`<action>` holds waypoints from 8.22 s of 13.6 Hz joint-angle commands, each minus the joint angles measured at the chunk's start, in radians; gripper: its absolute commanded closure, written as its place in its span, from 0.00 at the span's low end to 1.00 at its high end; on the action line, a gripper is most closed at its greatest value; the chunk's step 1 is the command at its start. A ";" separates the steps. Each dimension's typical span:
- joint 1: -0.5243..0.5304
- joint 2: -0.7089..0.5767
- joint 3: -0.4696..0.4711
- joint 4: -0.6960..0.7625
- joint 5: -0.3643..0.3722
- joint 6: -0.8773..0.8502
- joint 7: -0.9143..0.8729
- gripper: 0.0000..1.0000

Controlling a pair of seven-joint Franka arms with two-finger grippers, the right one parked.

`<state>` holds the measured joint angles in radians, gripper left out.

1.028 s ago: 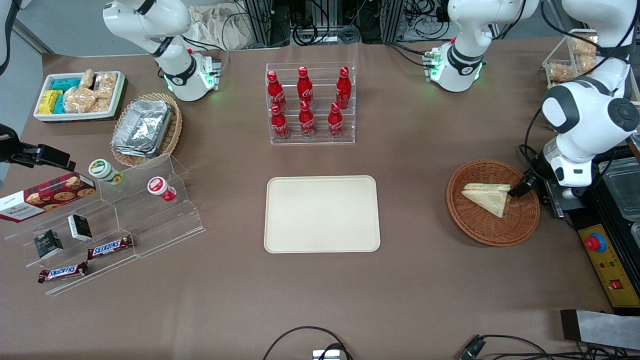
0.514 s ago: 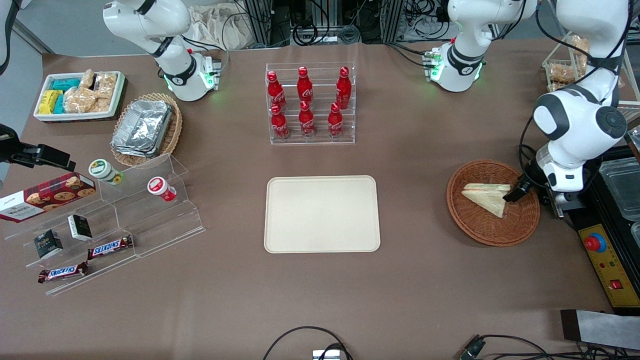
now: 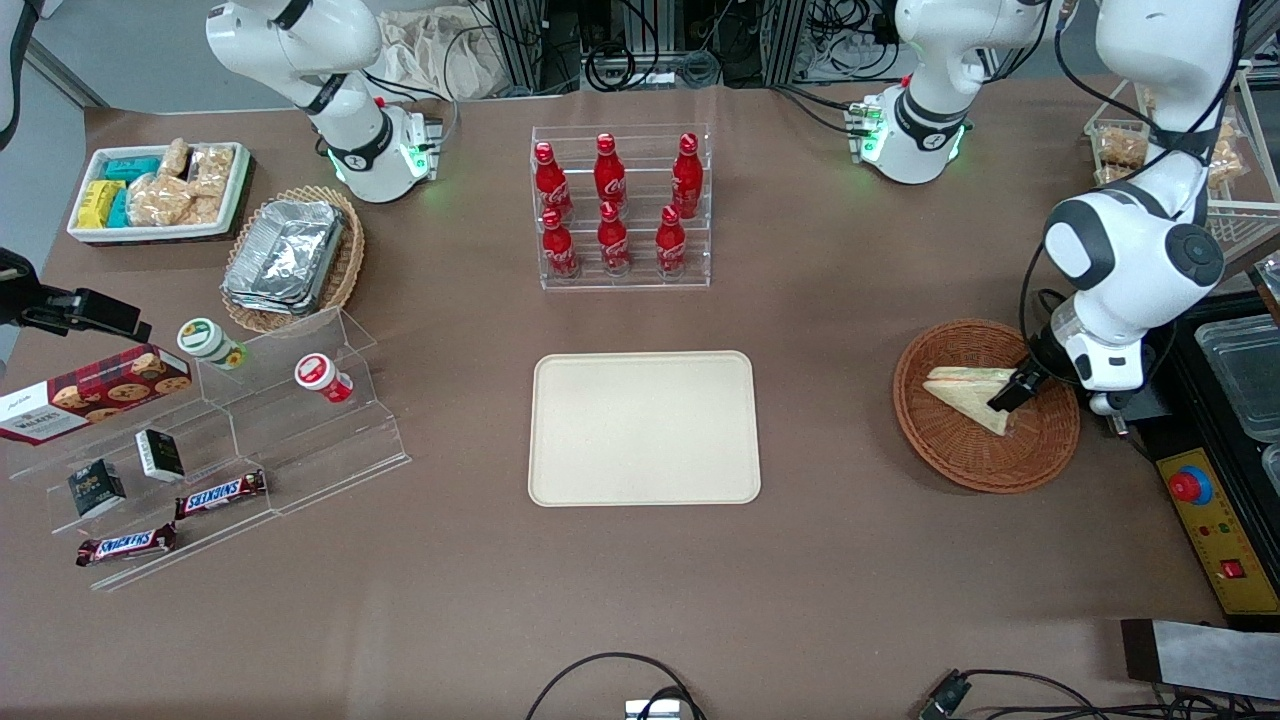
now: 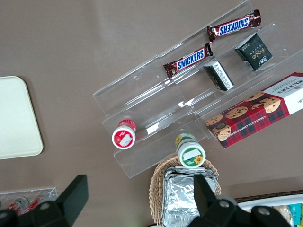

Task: Place sandwich from basket to tray
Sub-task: 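Lower the left gripper onto the sandwich and close on it, then lift the sandwich out of the basket with the left gripper, then carry the sandwich over the cream tray with the left gripper, then lower the sandwich onto the tray and open the left gripper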

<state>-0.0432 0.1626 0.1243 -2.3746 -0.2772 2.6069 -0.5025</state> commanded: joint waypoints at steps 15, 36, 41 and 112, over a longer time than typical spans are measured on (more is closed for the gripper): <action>-0.047 0.012 0.005 -0.014 -0.014 0.056 -0.008 0.71; -0.055 -0.127 -0.420 0.198 0.280 -0.364 0.130 0.71; -0.055 -0.068 -0.543 0.277 0.322 -0.392 0.118 0.71; -0.069 0.382 -0.626 1.057 0.733 -0.794 -0.332 0.00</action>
<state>-0.1308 0.5784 -0.4964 -1.3120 0.4696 1.8391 -0.8386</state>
